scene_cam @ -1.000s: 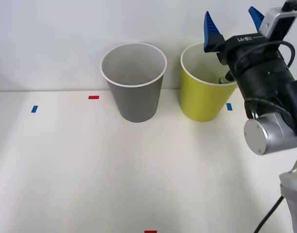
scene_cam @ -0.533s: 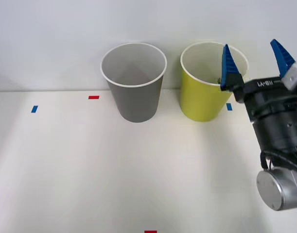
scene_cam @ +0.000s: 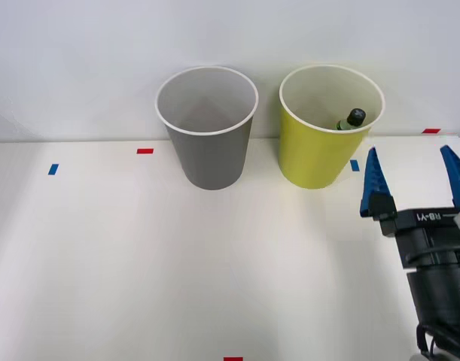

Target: Put cans in the gray bin, plastic bottles in the light green bin

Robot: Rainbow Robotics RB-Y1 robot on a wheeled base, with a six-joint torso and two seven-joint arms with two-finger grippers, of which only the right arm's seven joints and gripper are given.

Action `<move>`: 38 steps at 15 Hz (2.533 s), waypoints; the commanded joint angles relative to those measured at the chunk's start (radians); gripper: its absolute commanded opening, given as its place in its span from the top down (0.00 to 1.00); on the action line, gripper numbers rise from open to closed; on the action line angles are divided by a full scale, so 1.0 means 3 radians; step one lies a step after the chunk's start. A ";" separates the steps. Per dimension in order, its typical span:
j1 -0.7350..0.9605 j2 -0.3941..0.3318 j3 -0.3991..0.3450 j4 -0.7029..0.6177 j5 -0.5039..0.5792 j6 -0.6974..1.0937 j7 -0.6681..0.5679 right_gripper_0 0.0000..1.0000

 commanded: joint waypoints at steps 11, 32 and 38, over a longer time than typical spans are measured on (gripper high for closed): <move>0.0935 0.0324 0.0360 0.0002 0.0205 -0.0086 0.0029 0.00; 0.1099 0.0053 0.0697 0.0590 0.0865 -0.0756 0.0183 0.00; 0.1447 0.0027 0.0743 0.0590 0.0742 -0.0756 0.0280 0.00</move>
